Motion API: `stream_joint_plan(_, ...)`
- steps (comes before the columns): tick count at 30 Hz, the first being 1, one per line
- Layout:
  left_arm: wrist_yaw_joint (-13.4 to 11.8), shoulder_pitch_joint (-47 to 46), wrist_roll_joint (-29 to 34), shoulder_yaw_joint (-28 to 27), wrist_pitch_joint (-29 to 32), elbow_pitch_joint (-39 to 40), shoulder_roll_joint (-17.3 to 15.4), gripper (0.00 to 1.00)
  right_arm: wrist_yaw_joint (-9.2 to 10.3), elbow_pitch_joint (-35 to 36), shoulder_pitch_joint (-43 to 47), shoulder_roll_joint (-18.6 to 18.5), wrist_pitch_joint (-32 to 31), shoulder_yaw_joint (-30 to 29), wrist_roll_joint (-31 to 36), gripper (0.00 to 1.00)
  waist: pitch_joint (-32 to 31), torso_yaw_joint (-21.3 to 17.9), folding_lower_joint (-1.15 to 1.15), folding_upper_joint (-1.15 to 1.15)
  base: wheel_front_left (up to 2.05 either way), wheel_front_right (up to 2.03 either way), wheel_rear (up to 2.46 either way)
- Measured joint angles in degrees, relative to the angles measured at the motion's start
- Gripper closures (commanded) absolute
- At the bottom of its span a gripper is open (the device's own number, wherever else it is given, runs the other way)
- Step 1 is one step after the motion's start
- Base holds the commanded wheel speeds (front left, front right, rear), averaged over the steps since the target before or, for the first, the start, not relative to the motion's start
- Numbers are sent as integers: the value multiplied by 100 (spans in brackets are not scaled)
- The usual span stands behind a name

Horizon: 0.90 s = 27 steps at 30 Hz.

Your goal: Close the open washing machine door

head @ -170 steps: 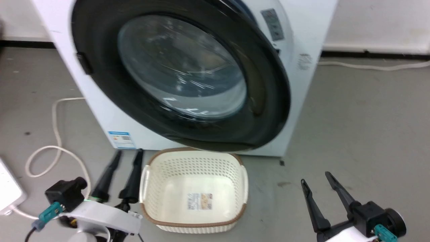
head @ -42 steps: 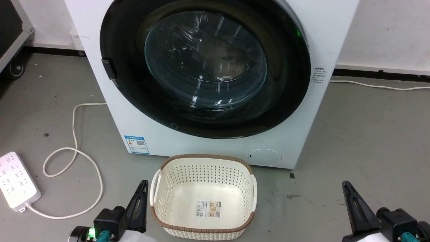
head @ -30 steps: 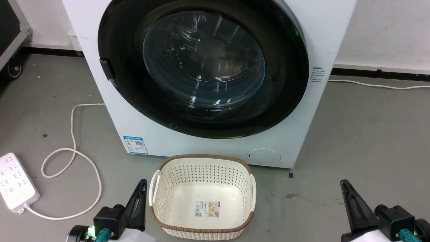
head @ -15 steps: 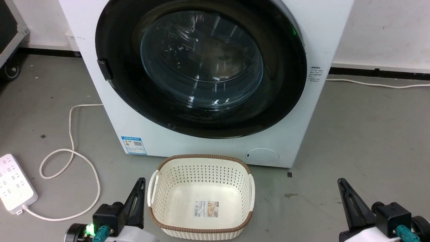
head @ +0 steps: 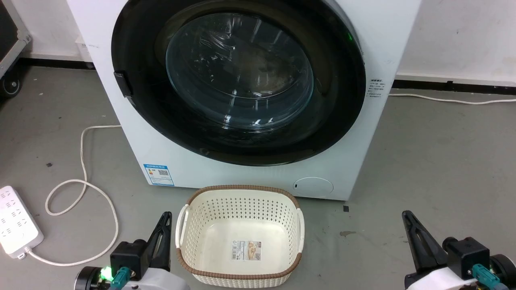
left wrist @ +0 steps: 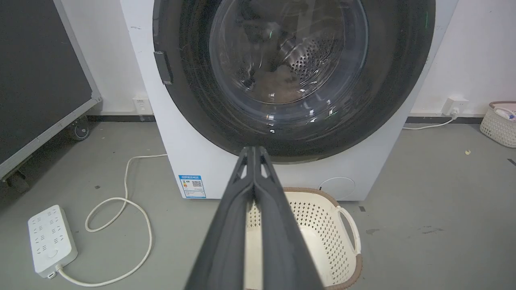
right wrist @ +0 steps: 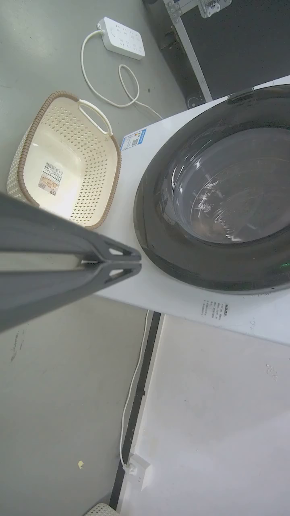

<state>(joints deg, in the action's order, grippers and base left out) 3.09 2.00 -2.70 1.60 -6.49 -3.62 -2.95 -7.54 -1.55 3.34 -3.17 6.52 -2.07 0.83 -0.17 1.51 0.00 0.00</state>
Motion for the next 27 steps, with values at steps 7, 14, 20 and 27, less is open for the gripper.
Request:
stream_joint_plan(7,-62,-54,19,-29,101,60,2,100,0,18,-46,0,-96,36,-33,100,3,-25,0,0,0,0,0)
stream_joint_plan(14,-96,-58,59,-44,194,98,3,100,0,31,-66,0,-191,57,-40,100,5,-44,0,0,0,0,0)
stream_joint_plan(20,-118,-60,70,-58,253,140,3,100,0,42,-77,0,-257,75,-40,100,7,-61,0,0,0,0,0)
stream_joint_plan(27,-168,-82,114,-75,365,193,4,100,0,65,-144,0,-367,107,-40,100,10,-87,0,0,0,0,0)
